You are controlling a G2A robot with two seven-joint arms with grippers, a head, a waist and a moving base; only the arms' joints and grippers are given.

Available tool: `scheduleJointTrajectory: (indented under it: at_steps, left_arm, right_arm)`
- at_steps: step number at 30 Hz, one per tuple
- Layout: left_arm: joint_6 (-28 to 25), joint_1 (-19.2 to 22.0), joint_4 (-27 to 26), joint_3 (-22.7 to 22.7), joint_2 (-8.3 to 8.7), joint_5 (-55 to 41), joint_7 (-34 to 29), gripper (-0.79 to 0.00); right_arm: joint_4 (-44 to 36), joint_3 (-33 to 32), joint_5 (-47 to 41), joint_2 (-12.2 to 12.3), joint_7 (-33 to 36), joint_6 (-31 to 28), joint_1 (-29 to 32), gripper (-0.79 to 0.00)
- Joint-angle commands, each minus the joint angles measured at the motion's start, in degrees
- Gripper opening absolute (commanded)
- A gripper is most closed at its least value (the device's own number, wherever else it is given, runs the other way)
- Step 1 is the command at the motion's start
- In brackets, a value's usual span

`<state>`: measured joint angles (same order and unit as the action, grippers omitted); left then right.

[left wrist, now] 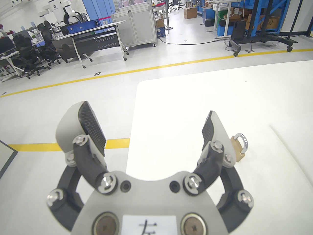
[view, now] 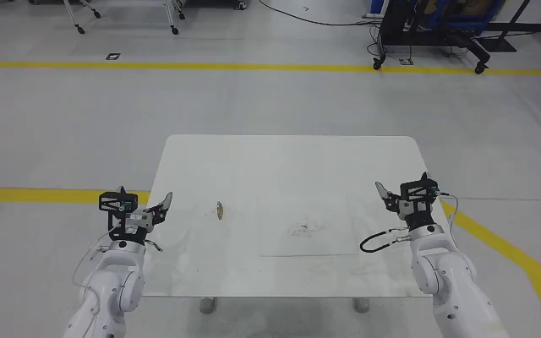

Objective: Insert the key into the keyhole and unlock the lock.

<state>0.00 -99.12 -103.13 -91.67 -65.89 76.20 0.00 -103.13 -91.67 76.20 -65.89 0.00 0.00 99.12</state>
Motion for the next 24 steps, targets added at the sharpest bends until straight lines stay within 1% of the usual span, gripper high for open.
scheduleJointTrajectory:
  at_steps: [1,16,17,18,19,21,24]
  left_arm:
    - [0.0,0.0,0.0,0.0,0.00,0.0,0.0,-0.001]
    - [0.0,0.0,0.0,0.0,0.00,0.0,0.0,0.000]
    - [0.0,0.0,0.0,0.0,0.00,0.0,0.0,0.000]
    - [0.0,0.0,0.0,0.0,0.00,0.0,0.0,0.000]
    - [0.0,0.0,0.0,0.0,0.00,0.0,0.0,0.000]
    - [0.0,0.0,0.0,0.0,0.00,0.0,0.0,0.000]
    - [0.0,0.0,0.0,0.0,0.00,0.0,0.0,0.000]
  right_arm:
    - [0.0,0.0,0.0,0.0,0.0,0.0,0.0,0.000]
    - [0.0,0.0,0.0,0.0,0.0,0.0,0.0,0.000]
    - [0.4,0.1,1.4,0.1,0.4,0.2,-0.1,0.000]
    - [1.1,1.1,7.6,0.2,2.2,1.6,-0.9,0.000]
    - [1.4,3.5,9.6,0.0,3.4,2.0,-2.1,0.000]
    - [3.6,8.3,6.5,-0.5,4.5,-2.8,-5.0,0.000]
    - [8.3,13.9,6.1,-1.2,5.2,-6.9,-9.2,0.000]
